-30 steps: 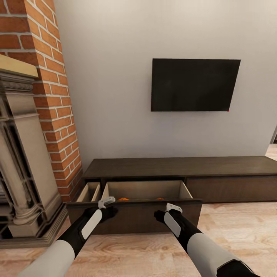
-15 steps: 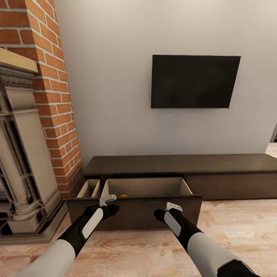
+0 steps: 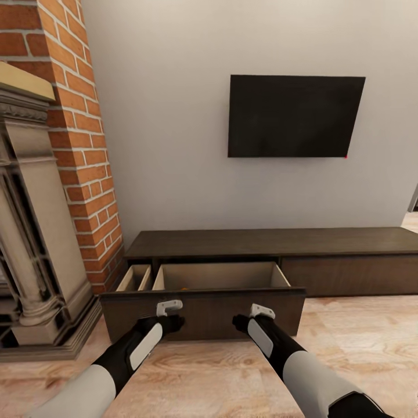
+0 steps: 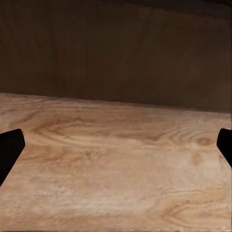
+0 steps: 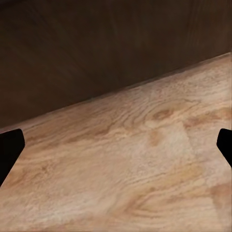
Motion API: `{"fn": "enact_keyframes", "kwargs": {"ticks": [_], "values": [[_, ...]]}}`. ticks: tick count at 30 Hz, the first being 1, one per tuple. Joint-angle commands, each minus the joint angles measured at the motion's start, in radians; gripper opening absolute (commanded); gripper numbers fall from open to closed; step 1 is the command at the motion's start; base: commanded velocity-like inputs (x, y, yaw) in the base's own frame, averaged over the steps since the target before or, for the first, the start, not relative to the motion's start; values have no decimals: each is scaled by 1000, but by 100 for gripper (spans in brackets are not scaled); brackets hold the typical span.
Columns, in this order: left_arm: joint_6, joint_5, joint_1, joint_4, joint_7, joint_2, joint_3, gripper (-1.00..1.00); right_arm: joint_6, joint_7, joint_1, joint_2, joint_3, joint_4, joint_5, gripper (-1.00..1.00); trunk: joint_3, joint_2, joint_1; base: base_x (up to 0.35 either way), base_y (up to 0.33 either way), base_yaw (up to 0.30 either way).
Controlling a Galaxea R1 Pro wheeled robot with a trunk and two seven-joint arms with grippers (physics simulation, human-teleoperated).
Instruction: Place each of the two pumpkins and all three candles from the living room inside a cabinet in the living room (use any cabinet), then make sure every cabinet is closed, and position the cauldron so it is next to a table in the living room.
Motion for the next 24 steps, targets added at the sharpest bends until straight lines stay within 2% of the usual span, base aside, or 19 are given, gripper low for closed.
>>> {"fn": "enact_keyframes", "kwargs": {"ticks": [1,4,7,8,12,24], "values": [[-2,8,-1,2,9,1,-28,100,-9,-8,-1,-2,24,-2,-8,100,-5,-1,0,0,0,0],[-18,9,-1,8,25,2,-78,100,-56,-10,-1,-5,96,-2,-9,100,-17,-2,2,0,0,0],[-49,10,-1,12,103,2,-95,100,-78,-13,-1,-2,163,-2,-9,100,-28,-2,3,0,0,0],[-53,10,-1,12,120,2,-97,100,-80,-13,-1,-2,172,-2,-9,100,-32,-3,3,0,0,0],[-61,10,-1,13,147,2,-100,100,-84,-12,-1,-5,187,-2,-9,100,-48,-3,5,0,0,0],[-74,10,-1,13,152,2,-101,100,-91,-9,-1,-5,194,-2,-8,100,-94,-6,11,0,0,0]]}}
